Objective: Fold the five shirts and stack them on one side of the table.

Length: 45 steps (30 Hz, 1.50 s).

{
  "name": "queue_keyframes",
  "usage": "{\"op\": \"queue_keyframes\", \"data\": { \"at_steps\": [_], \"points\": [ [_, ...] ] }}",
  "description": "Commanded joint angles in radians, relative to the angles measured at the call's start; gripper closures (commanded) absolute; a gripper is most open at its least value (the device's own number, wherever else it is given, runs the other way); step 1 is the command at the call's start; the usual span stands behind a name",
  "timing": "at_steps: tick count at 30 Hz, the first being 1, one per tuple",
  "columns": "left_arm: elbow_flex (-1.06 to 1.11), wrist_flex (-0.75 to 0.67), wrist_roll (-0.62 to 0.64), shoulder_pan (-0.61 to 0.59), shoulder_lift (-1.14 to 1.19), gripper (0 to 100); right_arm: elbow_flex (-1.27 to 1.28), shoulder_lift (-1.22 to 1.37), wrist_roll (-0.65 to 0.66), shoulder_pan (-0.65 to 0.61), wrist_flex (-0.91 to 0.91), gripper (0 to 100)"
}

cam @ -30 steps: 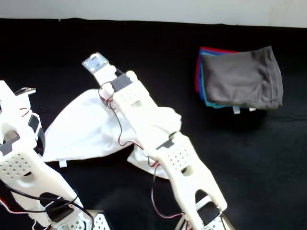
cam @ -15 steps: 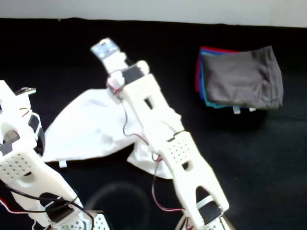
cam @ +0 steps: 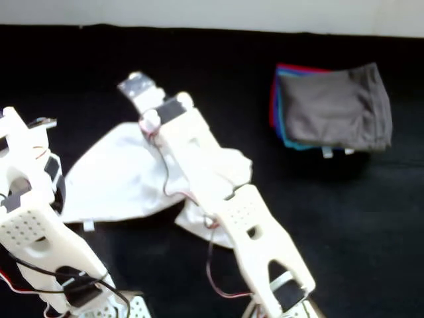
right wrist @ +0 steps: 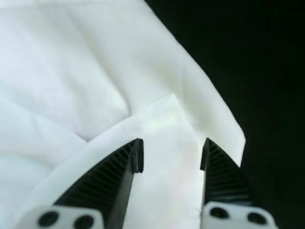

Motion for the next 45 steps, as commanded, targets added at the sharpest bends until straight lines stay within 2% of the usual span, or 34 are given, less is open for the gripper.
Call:
{"op": "queue_keyframes", "data": {
  "at_steps": [1, 6, 8, 10, 16, 23, 30, 35, 40, 45],
  "points": [
    [-0.005, 0.009, 0.011, 0.007, -0.007, 99, 0.038, -0.012, 0.002, -0.016, -0.048, 80.0],
    [-0.005, 0.009, 0.011, 0.008, -0.007, 99, 0.088, -0.012, 0.002, -0.016, -0.090, 81.0],
    [-0.007, 0.009, 0.011, 0.008, -0.007, 99, 0.099, -0.012, 0.002, -0.012, -0.090, 88.0],
    [-0.007, 0.009, 0.011, 0.008, -0.007, 99, 0.094, -0.018, 0.000, 0.004, -0.082, 99.1],
    [-0.007, -0.014, 0.011, 0.015, -0.007, 99, -0.004, -0.053, 0.000, 0.044, 0.008, 99.3],
    [-0.008, -0.037, 0.012, 0.041, -0.008, 99, -0.274, -0.082, 0.000, 0.070, 0.205, 99.3],
    [-0.008, -0.031, 0.014, 0.087, -0.018, 99, -0.357, -0.145, 0.000, 0.105, 0.209, 99.1],
    [-0.058, 0.014, 0.014, 0.056, -0.025, 99, -0.188, -0.383, 0.000, 0.074, 0.209, 99.0],
    [-0.054, 0.012, 0.014, 0.028, -0.108, 99, 0.179, -0.647, 0.000, 0.025, 0.205, 99.0],
    [-0.053, 0.012, 0.014, 0.035, -0.182, 99, 0.526, -0.722, 0.000, 0.021, 0.166, 99.1]
  ]
}}
